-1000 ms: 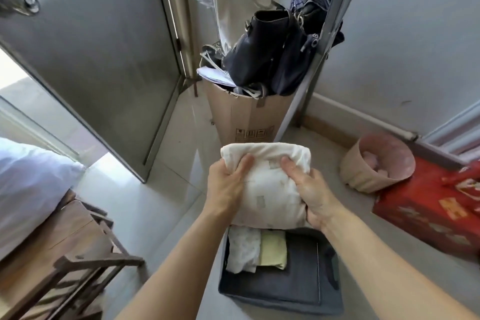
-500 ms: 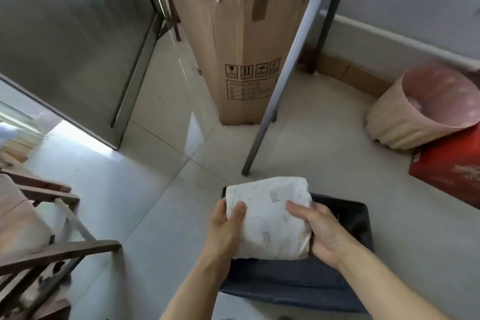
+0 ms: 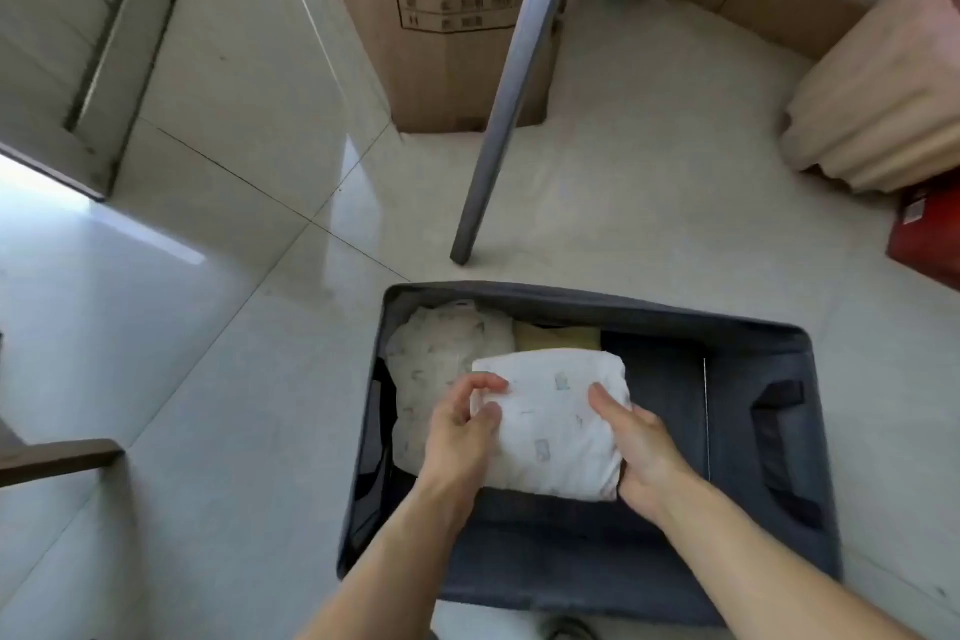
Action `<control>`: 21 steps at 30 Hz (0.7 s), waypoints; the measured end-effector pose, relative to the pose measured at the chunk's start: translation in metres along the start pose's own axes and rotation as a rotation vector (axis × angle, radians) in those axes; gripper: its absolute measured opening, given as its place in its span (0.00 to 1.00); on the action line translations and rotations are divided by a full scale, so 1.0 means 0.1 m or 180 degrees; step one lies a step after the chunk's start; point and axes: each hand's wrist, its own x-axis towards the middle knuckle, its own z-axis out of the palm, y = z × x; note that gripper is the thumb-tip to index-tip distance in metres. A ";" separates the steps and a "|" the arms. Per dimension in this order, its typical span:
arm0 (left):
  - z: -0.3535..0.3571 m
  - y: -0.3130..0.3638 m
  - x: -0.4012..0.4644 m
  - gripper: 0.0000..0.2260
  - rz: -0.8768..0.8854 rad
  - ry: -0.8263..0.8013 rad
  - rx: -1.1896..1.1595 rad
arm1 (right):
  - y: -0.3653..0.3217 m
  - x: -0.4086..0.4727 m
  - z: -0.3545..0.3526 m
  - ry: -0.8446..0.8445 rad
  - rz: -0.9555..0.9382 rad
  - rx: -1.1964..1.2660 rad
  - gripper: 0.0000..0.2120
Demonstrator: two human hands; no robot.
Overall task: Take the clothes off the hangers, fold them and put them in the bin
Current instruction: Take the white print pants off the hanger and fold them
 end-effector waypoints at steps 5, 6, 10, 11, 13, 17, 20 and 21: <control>0.34 -0.03 0.53 0.14 0.0056 -0.0131 0.0418 | -0.09 0.61 -0.15 0.0143 -0.0036 0.0215 0.14; 0.38 -0.06 0.64 0.16 0.0065 -0.0192 0.0500 | -0.10 0.73 -0.16 0.0134 -0.0032 0.0235 0.11; 0.42 -0.22 0.98 0.28 0.0017 -0.0327 0.1194 | -0.05 1.07 -0.14 0.0201 -0.0101 -0.0269 0.19; 0.43 -0.25 1.02 0.31 -0.0002 -0.0343 0.1360 | -0.03 1.13 -0.12 0.0234 -0.0147 -0.0394 0.22; 0.44 -0.28 1.08 0.33 -0.0021 -0.0368 0.1499 | 0.00 1.18 -0.09 0.0367 -0.0249 -0.0653 0.27; 0.39 -0.20 1.05 0.29 0.0020 -0.0188 0.1598 | -0.07 0.96 -0.06 0.0745 -0.0469 -0.0985 0.31; 0.33 -0.03 0.89 0.23 -0.0081 -0.0012 0.1557 | -0.17 0.69 -0.10 0.0825 -0.0534 -0.1052 0.28; 0.32 0.04 0.79 0.21 -0.0163 -0.0019 0.1435 | -0.21 0.58 -0.10 0.0824 -0.0525 -0.1054 0.26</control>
